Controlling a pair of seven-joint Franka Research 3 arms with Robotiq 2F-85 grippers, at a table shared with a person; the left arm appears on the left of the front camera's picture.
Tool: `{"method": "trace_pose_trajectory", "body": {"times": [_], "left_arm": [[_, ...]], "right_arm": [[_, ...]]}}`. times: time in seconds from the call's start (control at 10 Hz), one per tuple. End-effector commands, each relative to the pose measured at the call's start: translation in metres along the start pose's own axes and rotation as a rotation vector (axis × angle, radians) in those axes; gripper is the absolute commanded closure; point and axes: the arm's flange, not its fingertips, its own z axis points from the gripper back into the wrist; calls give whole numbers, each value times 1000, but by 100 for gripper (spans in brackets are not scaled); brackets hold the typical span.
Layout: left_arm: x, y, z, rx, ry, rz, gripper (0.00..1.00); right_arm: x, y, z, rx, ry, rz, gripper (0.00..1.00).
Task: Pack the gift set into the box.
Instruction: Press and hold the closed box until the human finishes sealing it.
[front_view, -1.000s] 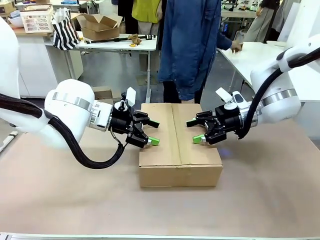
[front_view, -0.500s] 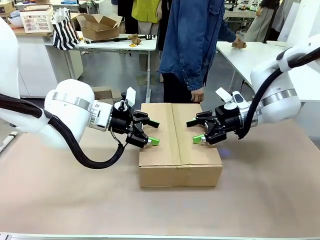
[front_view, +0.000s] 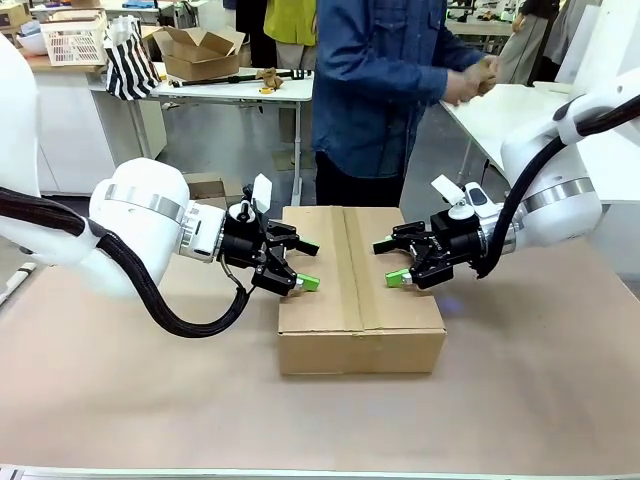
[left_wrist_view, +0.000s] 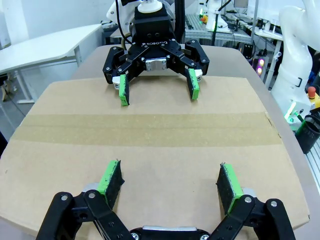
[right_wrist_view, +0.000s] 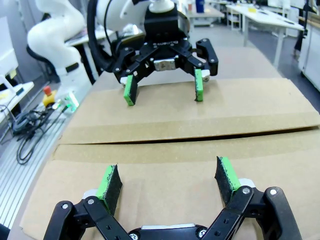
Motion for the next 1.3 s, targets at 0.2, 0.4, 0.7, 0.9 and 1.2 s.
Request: {"method": "trace_pose_trajectory", "body": {"times": [0.2, 0.4, 0.7, 0.9, 1.2], "left_arm": [[-4, -1, 0, -2, -2, 0, 0], [-4, -1, 0, -2, -2, 0, 0], [-4, -1, 0, -2, -2, 0, 0], [-4, -1, 0, -2, -2, 0, 0], [-4, -1, 0, -2, -2, 0, 0]], "right_arm": [[0, 2, -1, -17, 17, 0, 0], [0, 2, -1, -17, 17, 0, 0], [0, 2, -1, -17, 17, 0, 0], [0, 2, -1, -17, 17, 0, 0], [0, 2, -1, -17, 17, 0, 0]]}}
